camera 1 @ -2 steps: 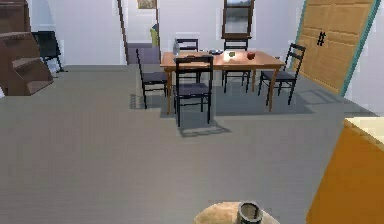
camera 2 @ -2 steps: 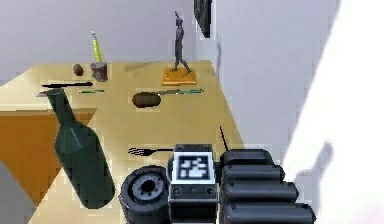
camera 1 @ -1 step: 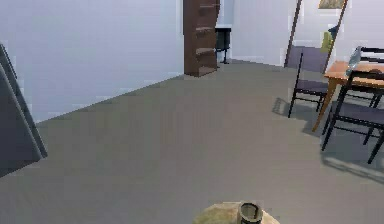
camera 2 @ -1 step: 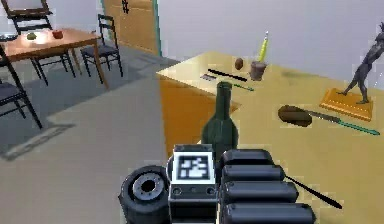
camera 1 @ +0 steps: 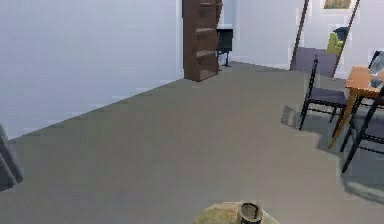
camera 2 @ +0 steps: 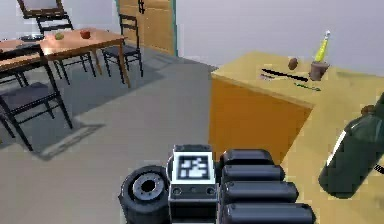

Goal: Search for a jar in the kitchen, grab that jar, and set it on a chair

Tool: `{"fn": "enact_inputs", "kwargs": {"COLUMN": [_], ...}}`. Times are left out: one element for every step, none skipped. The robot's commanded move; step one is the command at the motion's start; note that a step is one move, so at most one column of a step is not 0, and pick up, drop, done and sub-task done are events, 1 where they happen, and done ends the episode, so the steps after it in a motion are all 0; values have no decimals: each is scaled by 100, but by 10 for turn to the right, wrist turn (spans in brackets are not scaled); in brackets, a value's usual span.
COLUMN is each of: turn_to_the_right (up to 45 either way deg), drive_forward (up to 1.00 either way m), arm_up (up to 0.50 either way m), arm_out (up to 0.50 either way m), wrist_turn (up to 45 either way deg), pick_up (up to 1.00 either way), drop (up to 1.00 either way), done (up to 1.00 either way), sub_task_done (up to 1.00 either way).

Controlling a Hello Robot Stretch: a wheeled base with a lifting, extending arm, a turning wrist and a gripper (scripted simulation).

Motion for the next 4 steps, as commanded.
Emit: {"fn": "enact_inputs", "kwargs": {"turn_to_the_right": [450, 60, 0, 60], "drive_forward": [0, 0, 100, 0], "arm_up": [0, 0, 0, 0], "arm_out": [0, 0, 0, 0], "wrist_turn": [0, 0, 0, 0], "pick_up": [0, 0, 0, 0], "drop": [0, 0, 0, 0], "done": [0, 0, 0, 0], "sub_task_done": [0, 0, 0, 0]}}
